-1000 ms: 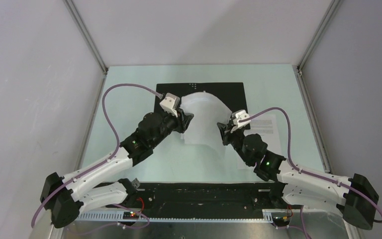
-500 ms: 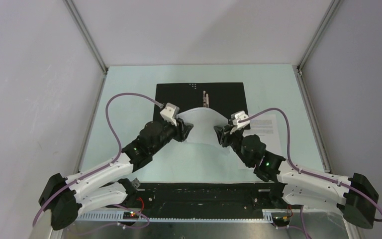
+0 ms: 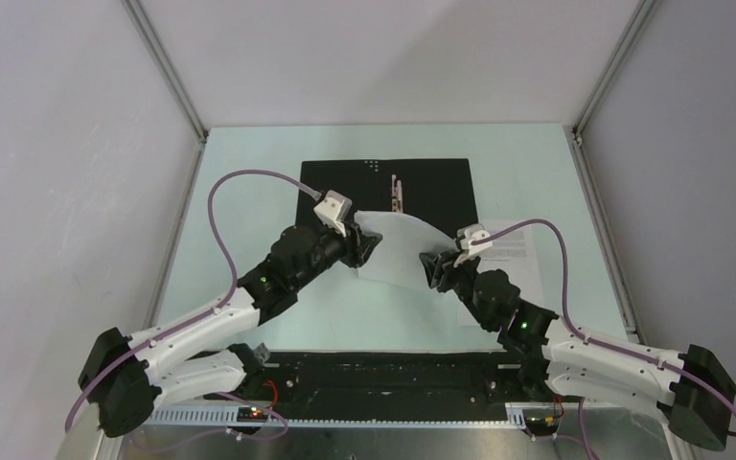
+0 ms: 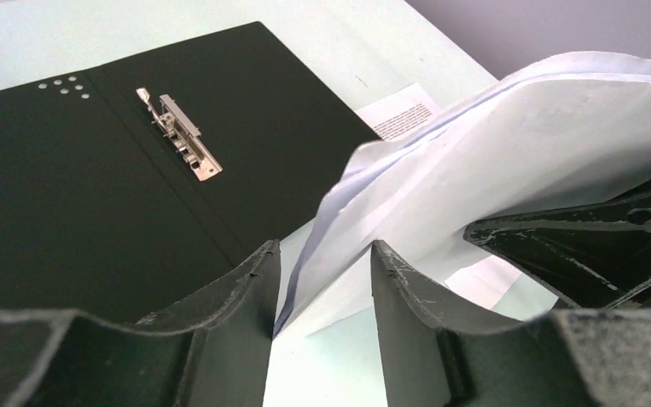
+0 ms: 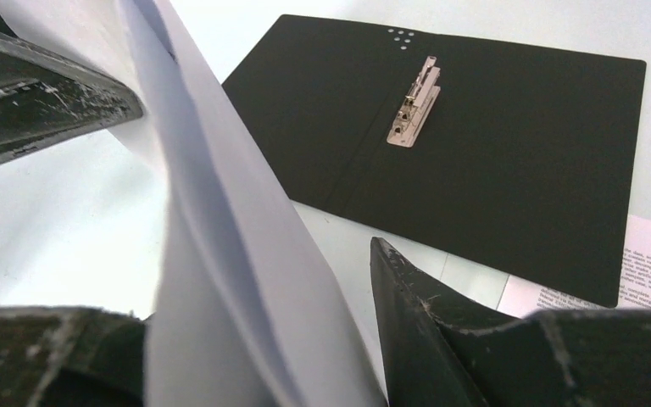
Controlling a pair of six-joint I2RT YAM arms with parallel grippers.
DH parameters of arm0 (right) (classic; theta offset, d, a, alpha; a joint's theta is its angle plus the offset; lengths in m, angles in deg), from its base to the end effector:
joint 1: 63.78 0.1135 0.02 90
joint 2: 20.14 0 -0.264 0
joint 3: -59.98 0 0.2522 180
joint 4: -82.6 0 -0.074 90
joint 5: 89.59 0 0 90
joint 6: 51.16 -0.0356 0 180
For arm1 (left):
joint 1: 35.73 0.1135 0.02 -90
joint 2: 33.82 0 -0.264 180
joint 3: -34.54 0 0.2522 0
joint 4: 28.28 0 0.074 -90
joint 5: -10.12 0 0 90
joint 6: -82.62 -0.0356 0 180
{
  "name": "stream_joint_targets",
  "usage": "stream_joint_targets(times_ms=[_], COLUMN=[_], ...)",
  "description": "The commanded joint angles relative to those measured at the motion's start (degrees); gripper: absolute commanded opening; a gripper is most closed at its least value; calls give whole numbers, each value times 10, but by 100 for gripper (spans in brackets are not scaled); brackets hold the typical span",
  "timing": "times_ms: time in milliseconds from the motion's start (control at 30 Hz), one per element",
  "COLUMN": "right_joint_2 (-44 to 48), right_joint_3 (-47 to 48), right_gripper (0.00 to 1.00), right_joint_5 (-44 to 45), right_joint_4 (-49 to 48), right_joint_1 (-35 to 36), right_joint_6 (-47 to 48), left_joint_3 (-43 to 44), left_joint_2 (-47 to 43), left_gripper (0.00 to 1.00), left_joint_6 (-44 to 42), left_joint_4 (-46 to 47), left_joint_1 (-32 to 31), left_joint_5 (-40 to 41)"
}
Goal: Put the files into the folder
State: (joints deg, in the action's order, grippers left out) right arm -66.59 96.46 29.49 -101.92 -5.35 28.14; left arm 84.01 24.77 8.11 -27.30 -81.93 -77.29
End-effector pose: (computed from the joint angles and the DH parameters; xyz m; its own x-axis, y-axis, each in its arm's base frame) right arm 0.1148 0.1538 0.2512 -0.1401 0.0820 -0.9867 -0.4735 0.8697 0.1395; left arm 0.1672 -0.1720 0.2833 -0.2787 -0.0948 -0.9557 0.6388 0.7247 -0.2582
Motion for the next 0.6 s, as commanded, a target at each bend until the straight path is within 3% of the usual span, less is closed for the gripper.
stream_joint_targets(times_ms=[0,267,333,367,400,467,533,567], right_joint_2=[13,3,4,7,9,12,6,-5], right_joint_3=[-6,-8,-8,-7,-5,16,60,96], right_gripper=[47,41,33,24,11,0,0,0], right_joint_5=[9,-18,-23,-26,-31,-36,-37,-38], right_joint_4=[-14,-23,-27,-30,-29,0,60,108], right_joint_1=[-6,-10,-10,-10,-11,-19,-36,-53], right_joint_6=[-17,-29,-30,-29,-30,-37,-45,-47], left_joint_3=[27,22,27,30,39,61,88,98], left_joint_2=[5,12,13,14,16,26,37,41], left_gripper=[48,32,29,28,27,28,32,43], left_joint_6=[-8,-6,-5,-5,-3,-1,6,8], left_joint_4=[11,10,9,8,4,-7,-22,-25], left_joint_1=[-5,-4,-4,-5,-4,-4,-4,-5], left_joint_5=[-13,-19,-18,-18,-15,-11,-3,8])
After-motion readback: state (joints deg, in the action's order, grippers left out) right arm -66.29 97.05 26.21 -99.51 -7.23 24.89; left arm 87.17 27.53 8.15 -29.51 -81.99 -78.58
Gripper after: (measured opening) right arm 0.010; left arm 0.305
